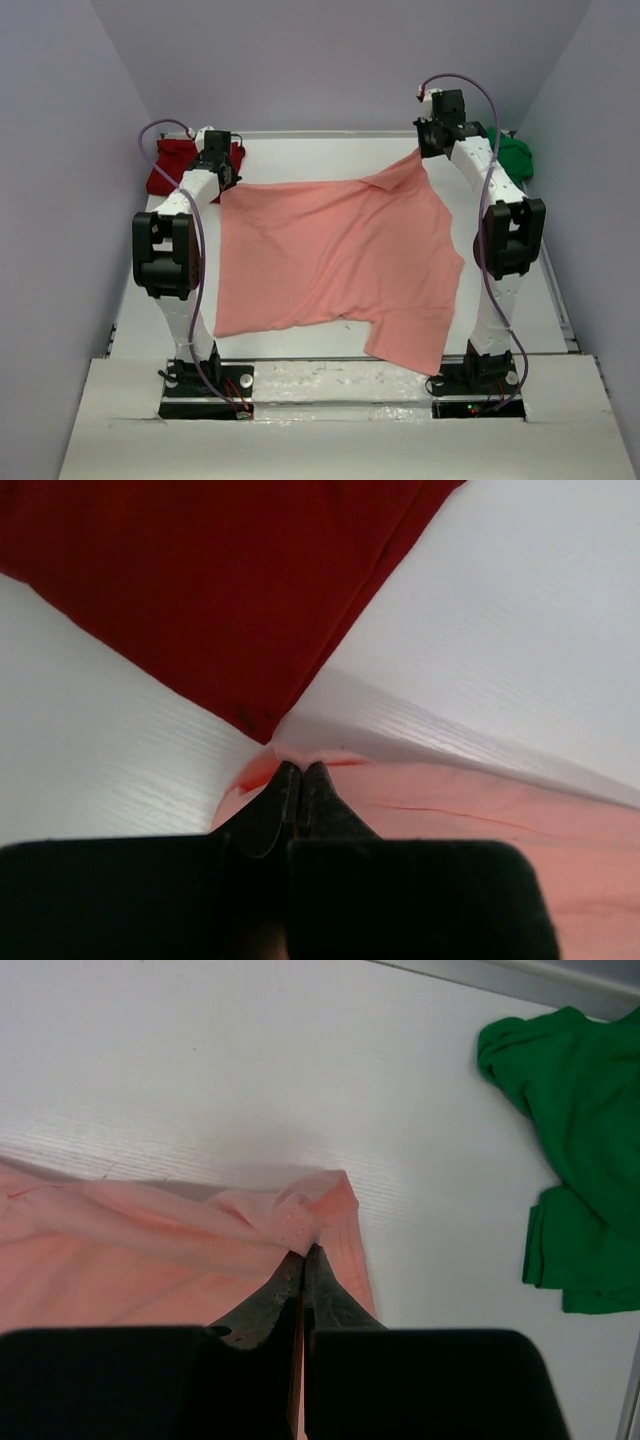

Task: Fold and stack the t-shirts
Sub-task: Fold the flattened tshirt in 1/3 of the way

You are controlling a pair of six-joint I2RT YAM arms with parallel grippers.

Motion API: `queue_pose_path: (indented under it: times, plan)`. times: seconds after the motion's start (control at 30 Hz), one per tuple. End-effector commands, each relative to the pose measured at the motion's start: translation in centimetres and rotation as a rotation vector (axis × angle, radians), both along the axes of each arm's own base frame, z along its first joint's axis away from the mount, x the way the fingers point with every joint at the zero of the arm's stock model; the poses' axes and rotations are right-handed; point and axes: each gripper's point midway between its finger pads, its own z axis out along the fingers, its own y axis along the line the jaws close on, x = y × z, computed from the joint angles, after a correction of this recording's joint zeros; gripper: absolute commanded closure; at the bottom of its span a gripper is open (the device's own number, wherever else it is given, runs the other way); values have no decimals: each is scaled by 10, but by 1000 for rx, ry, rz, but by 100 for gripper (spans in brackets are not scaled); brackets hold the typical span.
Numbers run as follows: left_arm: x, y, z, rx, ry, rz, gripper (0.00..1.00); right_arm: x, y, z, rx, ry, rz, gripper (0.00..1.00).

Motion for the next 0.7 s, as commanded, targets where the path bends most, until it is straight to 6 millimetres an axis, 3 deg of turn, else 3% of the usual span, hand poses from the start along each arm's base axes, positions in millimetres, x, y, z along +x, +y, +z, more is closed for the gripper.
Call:
queue_pose_path:
  times: [0.0, 0.2, 0.67]
  plan:
    - [-3, 27, 27, 64, -19, 118, 100, -1, -25, 10, -7, -34, -108, 100]
    - [-13, 46, 24, 45, -1, 164, 100, -5, -49, 6, 7, -33, -170, 100]
    - [-15, 34, 11, -11, 53, 112, 100, -28, -32, 10, 79, -18, -99, 100]
